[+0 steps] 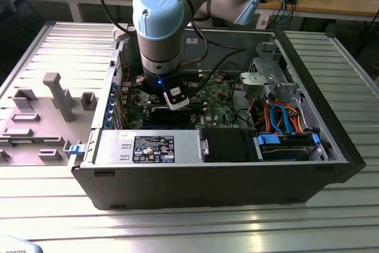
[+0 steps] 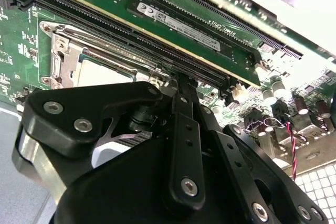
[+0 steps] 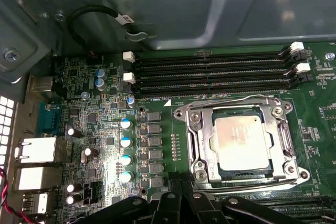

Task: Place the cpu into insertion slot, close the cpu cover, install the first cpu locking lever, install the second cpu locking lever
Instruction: 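Install the second cpu locking lever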

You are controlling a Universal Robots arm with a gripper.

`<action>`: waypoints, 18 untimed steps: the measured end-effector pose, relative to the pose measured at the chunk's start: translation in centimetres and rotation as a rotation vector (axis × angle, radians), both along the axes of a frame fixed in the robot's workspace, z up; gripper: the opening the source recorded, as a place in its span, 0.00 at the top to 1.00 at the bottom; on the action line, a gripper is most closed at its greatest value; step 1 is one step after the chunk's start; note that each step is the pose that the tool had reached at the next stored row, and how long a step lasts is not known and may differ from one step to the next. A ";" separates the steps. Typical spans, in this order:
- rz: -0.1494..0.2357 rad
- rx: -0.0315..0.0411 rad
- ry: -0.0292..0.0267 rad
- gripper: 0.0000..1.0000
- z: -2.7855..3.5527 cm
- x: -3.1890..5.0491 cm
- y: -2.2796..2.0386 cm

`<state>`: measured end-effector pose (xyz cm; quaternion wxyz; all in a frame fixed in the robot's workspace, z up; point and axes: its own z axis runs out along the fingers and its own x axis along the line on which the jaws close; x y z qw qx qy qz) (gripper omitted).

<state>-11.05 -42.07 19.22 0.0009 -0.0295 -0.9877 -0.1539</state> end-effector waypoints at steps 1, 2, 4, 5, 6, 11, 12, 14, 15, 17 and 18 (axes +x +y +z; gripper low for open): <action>0.000 0.0002 -0.0001 0.89 0.04 0.00 -0.03; 0.000 -0.0001 -0.0001 0.89 0.06 0.01 -0.06; 0.000 -0.0003 0.0001 0.89 0.08 0.01 -0.09; 0.000 -0.0003 0.0001 0.89 0.10 0.01 -0.10; 0.000 -0.0003 0.0000 0.89 0.11 0.01 -0.11; 0.000 -0.0001 0.0001 0.89 0.21 0.01 -0.30; 0.000 -0.0002 0.0000 0.89 0.26 0.01 -0.34; 0.000 -0.0007 0.0001 0.89 0.42 0.00 -0.39; 0.000 -0.0011 0.0001 0.89 0.52 0.00 -0.41; 0.000 -0.0004 0.0002 0.89 0.67 0.00 -0.41; 0.000 -0.0005 0.0002 0.89 0.84 0.00 -0.42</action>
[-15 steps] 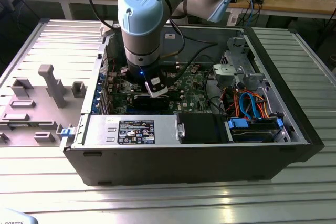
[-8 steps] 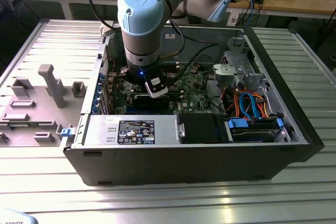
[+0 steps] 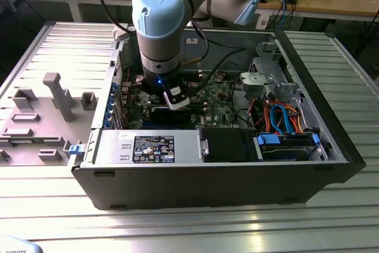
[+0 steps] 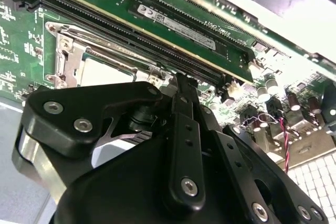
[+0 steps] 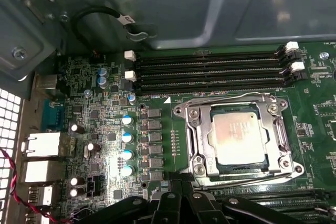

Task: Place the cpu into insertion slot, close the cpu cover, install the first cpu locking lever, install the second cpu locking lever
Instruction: 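Install the second cpu locking lever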

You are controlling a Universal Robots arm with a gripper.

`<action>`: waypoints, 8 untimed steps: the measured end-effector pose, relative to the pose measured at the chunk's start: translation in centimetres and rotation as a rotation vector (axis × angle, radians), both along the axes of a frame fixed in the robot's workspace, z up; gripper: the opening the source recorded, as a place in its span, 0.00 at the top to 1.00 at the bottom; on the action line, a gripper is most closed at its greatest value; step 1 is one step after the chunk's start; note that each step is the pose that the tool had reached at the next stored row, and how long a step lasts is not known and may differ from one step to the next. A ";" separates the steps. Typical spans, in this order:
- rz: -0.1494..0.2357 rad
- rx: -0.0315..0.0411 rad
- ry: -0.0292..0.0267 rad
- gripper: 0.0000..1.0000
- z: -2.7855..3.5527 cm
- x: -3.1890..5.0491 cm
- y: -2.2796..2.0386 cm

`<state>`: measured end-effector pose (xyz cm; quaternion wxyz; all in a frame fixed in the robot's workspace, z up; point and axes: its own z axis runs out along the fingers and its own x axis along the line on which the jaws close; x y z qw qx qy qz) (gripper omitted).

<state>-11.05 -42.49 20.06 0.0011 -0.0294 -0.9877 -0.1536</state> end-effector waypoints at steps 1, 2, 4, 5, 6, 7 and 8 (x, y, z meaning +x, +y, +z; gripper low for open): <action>0.000 0.0000 -0.0001 0.89 0.21 0.00 0.00; 0.000 0.0000 -0.0001 0.89 0.35 -0.01 -0.01; 0.000 0.0001 -0.0001 0.89 0.77 -0.02 0.00; 0.000 0.0001 0.0000 0.89 1.06 -0.02 0.00; 0.000 0.0002 -0.0001 0.89 1.23 -0.02 -0.01; 0.000 0.0003 0.0000 0.89 1.39 -0.03 -0.01; 0.000 0.0009 0.0000 0.89 1.52 -0.03 -0.01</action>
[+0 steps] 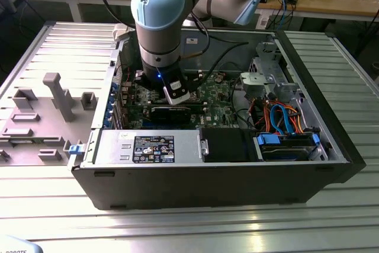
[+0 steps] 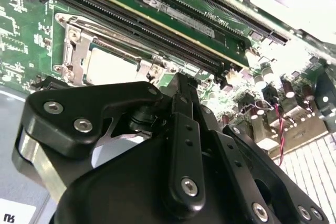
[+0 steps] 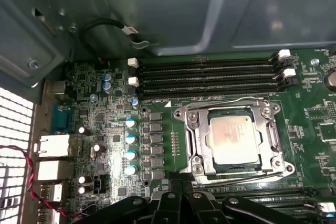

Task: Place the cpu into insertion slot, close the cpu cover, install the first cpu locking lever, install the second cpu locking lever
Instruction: 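Install the second cpu locking lever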

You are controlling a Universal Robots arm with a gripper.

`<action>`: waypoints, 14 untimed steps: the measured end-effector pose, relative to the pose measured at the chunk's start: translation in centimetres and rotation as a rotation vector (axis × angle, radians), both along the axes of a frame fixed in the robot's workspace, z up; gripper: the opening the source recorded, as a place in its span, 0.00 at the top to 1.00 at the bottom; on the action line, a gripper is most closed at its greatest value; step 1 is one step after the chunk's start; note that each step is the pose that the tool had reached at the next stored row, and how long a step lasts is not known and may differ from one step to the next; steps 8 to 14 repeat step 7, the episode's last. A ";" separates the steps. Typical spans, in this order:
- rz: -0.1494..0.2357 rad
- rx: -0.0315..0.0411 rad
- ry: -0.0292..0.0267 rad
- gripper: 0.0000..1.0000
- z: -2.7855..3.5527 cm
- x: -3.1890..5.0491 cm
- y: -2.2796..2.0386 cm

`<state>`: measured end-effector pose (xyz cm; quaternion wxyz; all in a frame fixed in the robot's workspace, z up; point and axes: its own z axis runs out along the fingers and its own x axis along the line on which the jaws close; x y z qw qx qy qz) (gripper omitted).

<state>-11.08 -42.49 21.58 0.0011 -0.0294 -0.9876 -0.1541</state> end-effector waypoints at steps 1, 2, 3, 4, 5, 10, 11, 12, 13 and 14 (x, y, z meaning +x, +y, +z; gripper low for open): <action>0.000 0.0008 -0.0002 0.89 0.05 0.00 0.00; 0.000 0.0010 -0.0002 0.89 0.05 0.00 0.00; 0.000 0.0011 -0.0002 0.89 0.04 0.00 0.01; 0.000 0.0010 -0.0001 0.89 0.06 0.00 0.00; 0.000 0.0012 0.0000 0.89 0.06 0.00 0.00; 0.000 0.0013 0.0000 0.89 0.06 0.00 0.00; 0.000 0.0013 0.0000 0.89 0.06 0.00 0.00; 0.000 0.0013 0.0000 0.89 0.06 0.00 0.00; 0.000 0.0013 0.0000 0.89 0.06 0.00 0.00; 0.000 0.0013 0.0000 0.89 0.06 0.00 0.00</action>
